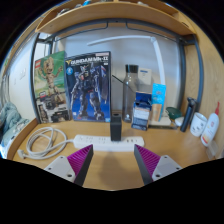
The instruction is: Unplug charger
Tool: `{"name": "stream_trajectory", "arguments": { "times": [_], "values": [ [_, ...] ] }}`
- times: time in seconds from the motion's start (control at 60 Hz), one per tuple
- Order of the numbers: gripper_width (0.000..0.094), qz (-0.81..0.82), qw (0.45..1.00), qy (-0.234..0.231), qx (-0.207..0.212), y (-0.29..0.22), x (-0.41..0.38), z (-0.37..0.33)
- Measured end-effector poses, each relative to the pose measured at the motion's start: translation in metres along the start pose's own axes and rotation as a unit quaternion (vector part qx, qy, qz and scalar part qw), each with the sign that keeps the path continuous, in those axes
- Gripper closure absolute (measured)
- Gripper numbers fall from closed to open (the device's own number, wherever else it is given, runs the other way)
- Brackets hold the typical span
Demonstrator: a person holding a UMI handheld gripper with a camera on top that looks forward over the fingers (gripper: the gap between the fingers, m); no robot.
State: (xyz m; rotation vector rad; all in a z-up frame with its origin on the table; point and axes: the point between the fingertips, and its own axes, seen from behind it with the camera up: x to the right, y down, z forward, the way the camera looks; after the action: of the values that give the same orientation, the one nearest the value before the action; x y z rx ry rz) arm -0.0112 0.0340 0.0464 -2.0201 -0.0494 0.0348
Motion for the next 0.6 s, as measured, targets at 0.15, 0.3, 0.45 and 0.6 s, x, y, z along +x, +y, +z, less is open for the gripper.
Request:
{"name": "stream_trajectory", "arguments": {
  "times": [0.15,0.3,0.45,0.6],
  "values": [
    [0.0207,0.000,1.000,-0.006,0.020,-0.028,0.003,0.066],
    [0.0711,-0.023,1.000,-0.003,0.020,-0.036,0.006,0.096],
    [0.0817,0.005,1.000,-0.003,-0.007,-0.053,0.009,0.092],
    [0.0817,0.033,0.989,0.026,0.144,-0.253,0.046,0.010]
  ]
}}
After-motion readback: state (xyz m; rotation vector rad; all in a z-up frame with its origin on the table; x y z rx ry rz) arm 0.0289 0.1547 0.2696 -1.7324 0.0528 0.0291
